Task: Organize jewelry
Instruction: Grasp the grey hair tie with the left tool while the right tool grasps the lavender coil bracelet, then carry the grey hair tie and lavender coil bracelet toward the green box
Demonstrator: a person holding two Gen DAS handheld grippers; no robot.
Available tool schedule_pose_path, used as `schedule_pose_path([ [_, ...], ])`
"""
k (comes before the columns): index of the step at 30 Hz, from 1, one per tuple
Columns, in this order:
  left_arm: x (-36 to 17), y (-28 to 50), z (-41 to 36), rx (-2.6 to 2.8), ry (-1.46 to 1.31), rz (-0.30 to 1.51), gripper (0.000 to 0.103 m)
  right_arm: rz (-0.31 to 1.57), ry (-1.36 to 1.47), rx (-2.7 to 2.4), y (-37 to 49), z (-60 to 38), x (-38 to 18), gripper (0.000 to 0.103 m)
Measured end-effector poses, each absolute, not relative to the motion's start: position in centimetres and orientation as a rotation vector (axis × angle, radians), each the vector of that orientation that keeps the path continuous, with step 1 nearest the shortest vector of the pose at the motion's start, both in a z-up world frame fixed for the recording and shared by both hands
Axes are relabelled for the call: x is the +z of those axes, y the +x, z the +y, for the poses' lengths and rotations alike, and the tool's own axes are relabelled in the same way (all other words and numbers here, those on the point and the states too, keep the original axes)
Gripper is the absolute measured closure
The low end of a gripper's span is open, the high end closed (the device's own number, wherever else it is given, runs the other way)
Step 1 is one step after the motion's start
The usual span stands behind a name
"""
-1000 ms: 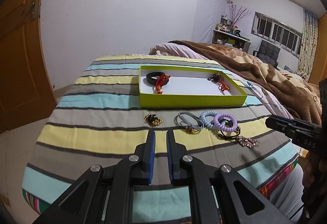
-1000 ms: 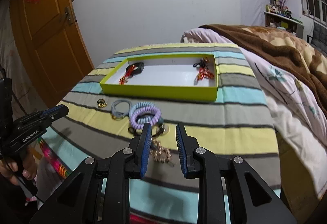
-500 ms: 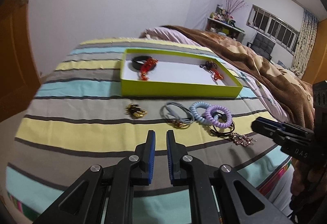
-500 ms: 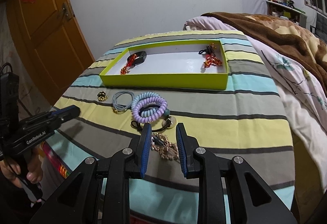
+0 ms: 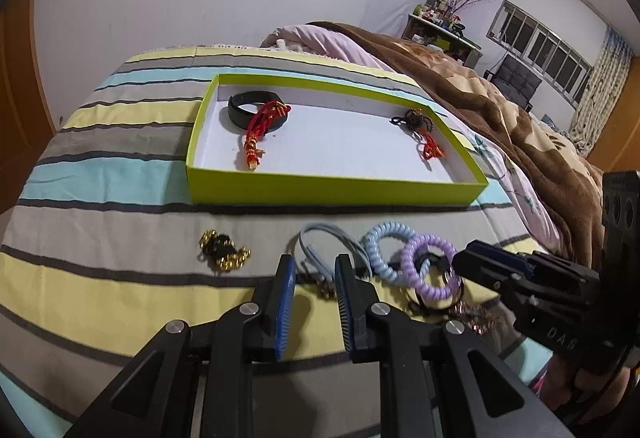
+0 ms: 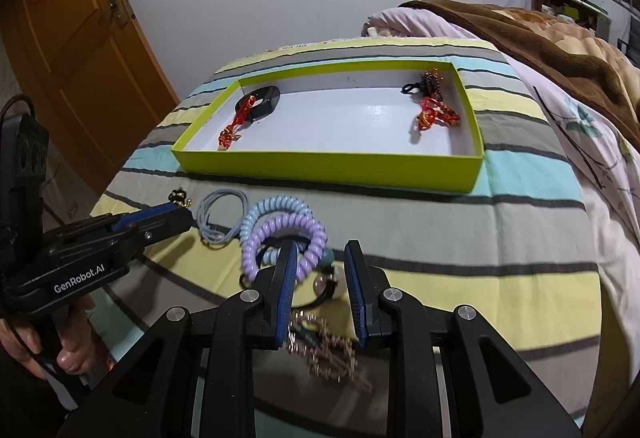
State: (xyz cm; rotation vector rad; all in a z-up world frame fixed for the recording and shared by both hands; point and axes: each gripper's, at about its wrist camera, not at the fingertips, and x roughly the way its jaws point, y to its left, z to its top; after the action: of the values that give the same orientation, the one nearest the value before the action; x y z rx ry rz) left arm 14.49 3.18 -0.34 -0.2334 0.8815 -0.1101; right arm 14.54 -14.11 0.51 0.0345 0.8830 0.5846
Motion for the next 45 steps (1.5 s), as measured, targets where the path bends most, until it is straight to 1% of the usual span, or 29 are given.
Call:
schedule_pose_path([
  [5, -0.8, 16.0, 3.1, -0.096, -0.244, 0.908, 0.083, 0.924, 0.007, 0.587, 15.5, -13.3, -0.3, 0.078],
  [6, -1.0, 16.2, 3.1, -0.091, -0.243, 0.917, 0.083, 0.93, 0.003, 0.59, 15.6, -13.2, -0.4, 0.08],
  [7, -1.3, 16.5, 3.1, -0.085, -0.241, 0.928, 0.083, 0.933, -0.002, 0.594, 15.7, -13.1, -0.5, 0.087],
  [8, -1.5, 16.5, 3.1, -0.082, -0.239, 0.934, 0.083, 0.932, -0.009, 0.595, 15.7, -13.0, -0.5, 0.089],
  [14, -1.8, 16.6, 2.7, -0.079, -0.205, 0.926, 0.084, 0.912, -0.021, 0.598, 15.5, -13.1, -0.3, 0.089],
  [15, -1.8, 16.5, 2.6, -0.078, -0.199, 0.923, 0.089, 0.909, -0.019, 0.598, 15.4, -13.2, -0.2, 0.089],
  [16, -1.8, 16.4, 2.5, -0.077, -0.194, 0.92, 0.096, 0.904, -0.016, 0.599, 15.3, -13.3, -0.1, 0.089],
  [20, -1.7, 15.9, 2.7, -0.078, -0.198, 0.908, 0.1, 0.895, -0.003, 0.603, 14.8, -13.7, 0.1, 0.089],
  [33, -0.1, 13.2, 2.7, -0.102, -0.18, 0.836, 0.101, 0.861, 0.039, 0.609, 13.4, -14.8, 1.0, 0.089],
  [45, 0.0, 12.0, 2.6, -0.112, -0.169, 0.836, 0.101, 0.883, 0.091, 0.624, 12.7, -16.4, 0.7, 0.089],
])
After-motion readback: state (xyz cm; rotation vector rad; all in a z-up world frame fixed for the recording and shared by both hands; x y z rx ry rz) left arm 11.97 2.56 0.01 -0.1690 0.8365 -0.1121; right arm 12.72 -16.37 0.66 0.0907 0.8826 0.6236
